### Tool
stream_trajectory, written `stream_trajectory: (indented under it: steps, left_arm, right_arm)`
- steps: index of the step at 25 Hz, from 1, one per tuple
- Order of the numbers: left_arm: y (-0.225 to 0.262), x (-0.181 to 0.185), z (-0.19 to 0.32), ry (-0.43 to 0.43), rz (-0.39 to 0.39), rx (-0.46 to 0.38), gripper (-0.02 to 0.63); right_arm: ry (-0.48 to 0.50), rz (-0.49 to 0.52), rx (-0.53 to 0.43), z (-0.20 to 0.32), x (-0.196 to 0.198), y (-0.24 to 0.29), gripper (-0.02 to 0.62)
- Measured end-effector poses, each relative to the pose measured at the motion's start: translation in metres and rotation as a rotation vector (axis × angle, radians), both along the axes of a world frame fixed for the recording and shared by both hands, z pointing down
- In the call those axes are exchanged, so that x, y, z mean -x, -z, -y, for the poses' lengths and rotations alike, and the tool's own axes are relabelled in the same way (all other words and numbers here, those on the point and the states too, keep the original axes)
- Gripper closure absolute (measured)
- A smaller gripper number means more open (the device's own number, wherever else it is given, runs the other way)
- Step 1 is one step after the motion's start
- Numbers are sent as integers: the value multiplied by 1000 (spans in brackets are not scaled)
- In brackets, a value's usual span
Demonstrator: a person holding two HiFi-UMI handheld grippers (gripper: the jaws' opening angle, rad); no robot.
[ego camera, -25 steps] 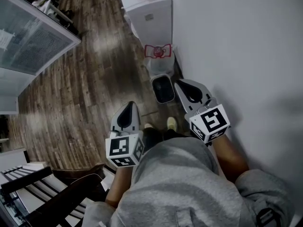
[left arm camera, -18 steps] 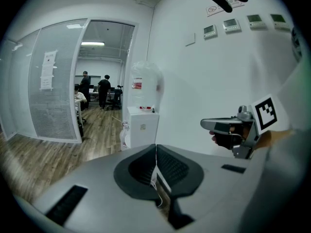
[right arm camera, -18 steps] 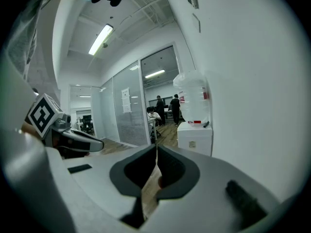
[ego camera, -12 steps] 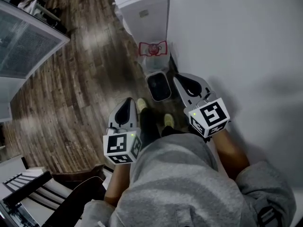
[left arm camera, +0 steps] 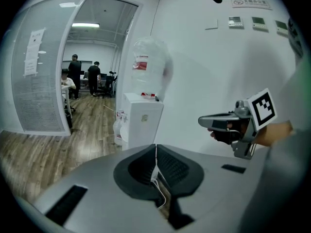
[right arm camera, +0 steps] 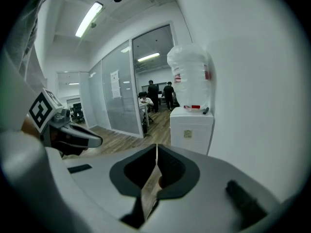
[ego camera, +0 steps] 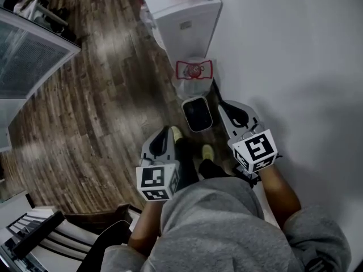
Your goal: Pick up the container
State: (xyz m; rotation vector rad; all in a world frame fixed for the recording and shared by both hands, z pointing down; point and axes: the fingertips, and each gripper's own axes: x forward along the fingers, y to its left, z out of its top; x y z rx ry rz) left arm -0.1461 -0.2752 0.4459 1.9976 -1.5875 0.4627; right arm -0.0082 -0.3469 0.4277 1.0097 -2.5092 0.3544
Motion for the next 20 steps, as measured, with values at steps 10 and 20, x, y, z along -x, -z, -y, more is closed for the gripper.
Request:
stream_trajectory:
  steps: [10, 20]
  left_arm:
    - [-85, 56, 35, 52, -33, 115, 589]
    - [-208, 107, 46, 144, -85, 222, 589]
  right_arm:
    - [254, -249, 150, 23, 75, -140, 566]
    - [486, -498, 251, 30, 116, -324, 474]
